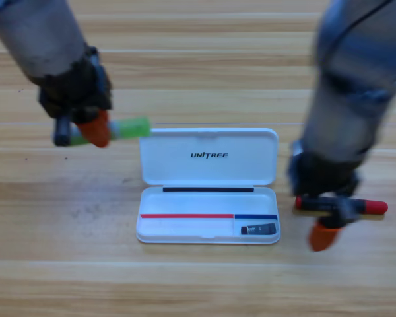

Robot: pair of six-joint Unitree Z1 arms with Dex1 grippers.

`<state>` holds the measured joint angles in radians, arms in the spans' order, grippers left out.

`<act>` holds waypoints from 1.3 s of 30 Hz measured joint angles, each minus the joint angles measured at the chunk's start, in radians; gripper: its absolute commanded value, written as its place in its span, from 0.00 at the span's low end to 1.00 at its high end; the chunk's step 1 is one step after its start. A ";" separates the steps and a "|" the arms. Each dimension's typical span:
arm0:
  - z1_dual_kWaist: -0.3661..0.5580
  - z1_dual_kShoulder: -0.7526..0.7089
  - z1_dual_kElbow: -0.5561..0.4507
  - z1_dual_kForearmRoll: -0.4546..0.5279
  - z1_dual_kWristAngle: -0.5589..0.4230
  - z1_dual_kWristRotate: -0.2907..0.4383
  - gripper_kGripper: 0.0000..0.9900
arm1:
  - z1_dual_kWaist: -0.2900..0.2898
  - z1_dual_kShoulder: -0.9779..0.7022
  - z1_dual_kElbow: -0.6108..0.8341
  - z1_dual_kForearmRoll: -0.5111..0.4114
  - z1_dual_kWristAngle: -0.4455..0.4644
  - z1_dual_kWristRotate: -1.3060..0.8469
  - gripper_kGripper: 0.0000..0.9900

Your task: Clean up eraser and pencils

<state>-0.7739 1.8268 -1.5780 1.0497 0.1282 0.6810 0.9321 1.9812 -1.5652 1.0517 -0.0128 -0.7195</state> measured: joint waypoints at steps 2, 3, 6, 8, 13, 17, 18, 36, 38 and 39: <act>-0.034 0.030 -0.020 0.000 -0.007 -0.007 0.00 | -0.009 -0.092 0.041 0.017 0.006 -0.006 1.00; -0.049 0.047 -0.030 0.000 -0.012 -0.007 0.00 | -0.014 -0.122 0.058 0.021 0.006 -0.012 1.00; -0.095 0.106 -0.057 0.000 -0.023 -0.012 0.00 | -0.053 -0.168 0.096 0.023 0.006 -0.044 1.00; -0.120 0.144 -0.073 0.000 -0.027 -0.020 0.00 | -0.089 -0.167 0.105 0.023 0.006 -0.078 1.00; -0.160 0.223 -0.101 0.000 -0.034 -0.031 0.00 | -0.166 -0.126 0.109 0.020 0.006 -0.155 0.99; -0.169 0.282 -0.134 -0.001 -0.047 -0.034 0.00 | -0.203 -0.049 0.108 -0.001 0.006 -0.192 0.99; -0.170 0.295 -0.139 -0.001 -0.052 -0.036 0.00 | -0.208 -0.032 0.105 -0.001 0.006 -0.197 0.99; -0.175 0.369 -0.166 -0.015 -0.070 -0.038 0.00 | -0.269 0.163 0.046 -0.113 0.004 -0.280 0.83; -0.175 0.369 -0.166 -0.016 -0.070 -0.038 0.00 | -0.274 0.164 0.046 -0.118 0.004 -0.283 0.81; -0.175 0.369 -0.166 -0.017 -0.070 -0.038 0.00 | -0.276 0.164 0.046 -0.120 0.004 -0.286 0.74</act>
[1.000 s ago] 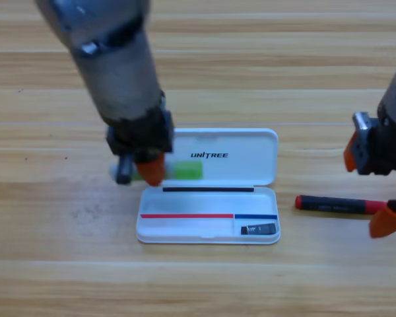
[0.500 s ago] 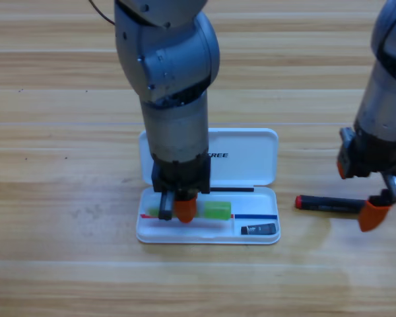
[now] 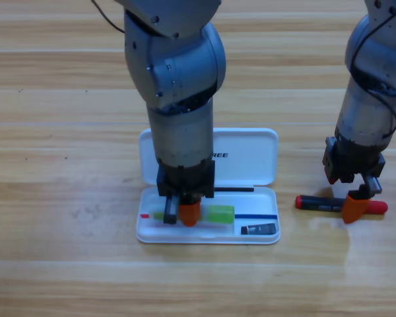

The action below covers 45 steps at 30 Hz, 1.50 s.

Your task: Clean up eraser and pencils

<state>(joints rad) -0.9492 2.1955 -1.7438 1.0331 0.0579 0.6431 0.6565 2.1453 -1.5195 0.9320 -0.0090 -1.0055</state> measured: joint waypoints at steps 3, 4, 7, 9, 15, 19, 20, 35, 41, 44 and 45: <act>0.000 0.000 0.000 0.000 0.000 0.000 0.00 | -0.002 0.000 0.000 -0.003 0.000 -0.012 0.48; 0.000 0.000 0.001 -0.001 0.000 0.000 0.00 | -0.002 0.000 0.000 -0.004 0.000 -0.018 0.36; 0.001 0.000 0.006 -0.003 0.000 0.000 0.00 | -0.002 0.006 0.000 -0.004 0.005 -0.034 0.06; 0.001 0.000 0.014 -0.011 0.000 0.000 0.00 | -0.002 0.016 0.000 -0.004 0.009 -0.034 0.00; 0.005 0.000 0.039 -0.036 0.000 0.000 0.00 | -0.005 0.027 -0.013 -0.005 0.009 -0.035 0.00; 0.008 0.000 0.046 -0.036 0.000 0.001 0.00 | -0.005 0.027 -0.016 -0.002 0.006 -0.033 0.00; 0.008 0.000 0.046 -0.036 0.000 0.000 0.00 | -0.005 0.027 -0.021 0.007 0.006 -0.031 0.00; 0.010 0.000 0.053 -0.040 0.000 -0.008 1.00 | -0.004 -0.121 -0.057 0.184 0.045 0.013 0.00; 0.010 0.000 0.053 -0.040 0.000 -0.009 1.00 | 0.009 -0.132 -0.056 0.196 0.056 0.019 0.00; 0.010 -0.001 0.053 -0.037 0.000 -0.014 1.00 | 0.032 -0.140 -0.061 0.203 0.056 0.038 0.00; 0.010 -0.003 0.053 -0.030 0.000 -0.017 1.00 | 0.043 -0.140 -0.068 0.206 0.056 0.050 0.00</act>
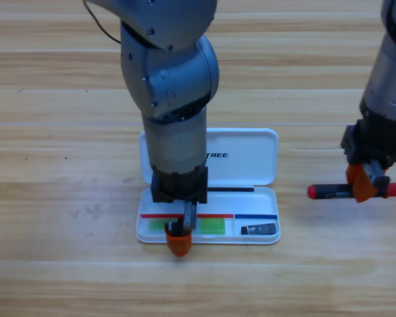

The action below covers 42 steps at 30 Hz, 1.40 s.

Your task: Clean up eraser and pencils

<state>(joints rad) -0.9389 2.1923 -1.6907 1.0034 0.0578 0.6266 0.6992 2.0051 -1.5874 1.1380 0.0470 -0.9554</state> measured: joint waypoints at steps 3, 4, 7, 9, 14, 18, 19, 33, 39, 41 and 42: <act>0.000 -0.041 0.003 0.052 0.000 -0.007 1.00 | 0.038 0.000 -0.056 0.024 0.000 0.025 0.00; 0.001 -0.079 0.006 0.072 0.000 -0.010 1.00 | 0.050 0.000 -0.083 0.035 0.000 0.036 0.00; 0.020 -0.224 0.016 0.131 -0.003 -0.016 1.00 | 0.094 0.011 -0.180 0.065 0.000 0.072 0.00; 0.061 -0.353 0.044 0.147 -0.026 -0.015 1.00 | 0.122 0.044 -0.254 0.079 0.000 0.095 0.00; 0.244 -0.583 0.145 0.161 -0.074 0.020 1.00 | 0.179 0.166 -0.391 0.102 0.000 0.134 0.00; 0.335 -0.615 0.215 0.161 -0.086 0.021 1.00 | 0.212 0.258 -0.476 0.115 -0.014 0.147 0.00; 0.344 -0.615 0.232 0.160 -0.086 0.021 1.00 | 0.217 0.279 -0.495 0.117 -0.019 0.147 0.00; 0.364 -0.616 0.297 0.130 -0.104 0.018 1.00 | 0.243 0.398 -0.626 0.119 -0.048 0.172 0.12; 0.364 -0.618 0.317 0.123 -0.109 0.016 1.00 | 0.244 0.406 -0.636 0.119 -0.048 0.197 0.87; 0.364 -0.618 0.322 0.120 -0.109 0.016 1.00 | 0.244 0.409 -0.636 0.119 -0.049 0.203 0.87; 0.364 -0.618 0.324 0.119 -0.109 0.016 1.00 | 0.244 0.411 -0.636 0.119 -0.049 0.204 0.87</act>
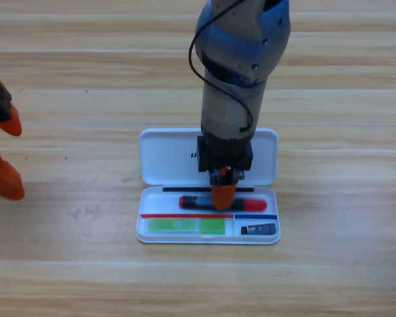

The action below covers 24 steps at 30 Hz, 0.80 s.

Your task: Clean up eraser and pencils

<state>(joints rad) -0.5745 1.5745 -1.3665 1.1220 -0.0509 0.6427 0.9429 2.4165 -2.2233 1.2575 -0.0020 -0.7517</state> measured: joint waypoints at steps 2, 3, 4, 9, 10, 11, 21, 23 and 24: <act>0.000 0.000 0.002 -0.005 0.000 0.000 1.00 | 0.000 0.005 0.000 0.000 0.000 0.001 0.87; 0.000 0.000 0.002 -0.009 0.000 0.000 1.00 | 0.000 0.006 0.000 0.000 0.000 0.002 0.87; 0.000 0.000 0.002 -0.016 0.000 -0.001 1.00 | 0.000 0.006 0.000 0.000 0.000 0.003 0.87; 0.030 0.008 -0.044 -0.060 0.000 -0.001 0.96 | 0.000 0.005 0.000 0.008 0.002 0.007 0.92; 0.048 0.013 -0.068 -0.089 0.000 0.002 0.94 | 0.000 0.003 0.002 0.012 0.007 0.008 0.93; 0.063 0.022 -0.093 -0.108 -0.003 0.007 0.91 | 0.000 -0.004 0.012 0.014 0.017 0.010 0.95; 0.180 0.291 -0.363 -0.135 -0.221 0.032 0.51 | 0.004 -0.463 0.424 -0.152 0.241 0.130 1.00; 0.186 0.350 -0.402 -0.135 -0.265 0.032 0.38 | 0.005 -0.593 0.552 -0.251 0.252 0.161 1.00; 0.188 0.377 -0.417 -0.135 -0.287 0.033 0.30 | 0.005 -0.658 0.602 -0.288 0.257 0.173 1.00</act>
<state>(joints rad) -0.3866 1.9511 -1.7832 0.9874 -0.3383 0.6753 0.9477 1.7583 -1.6217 0.9691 0.2545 -0.5786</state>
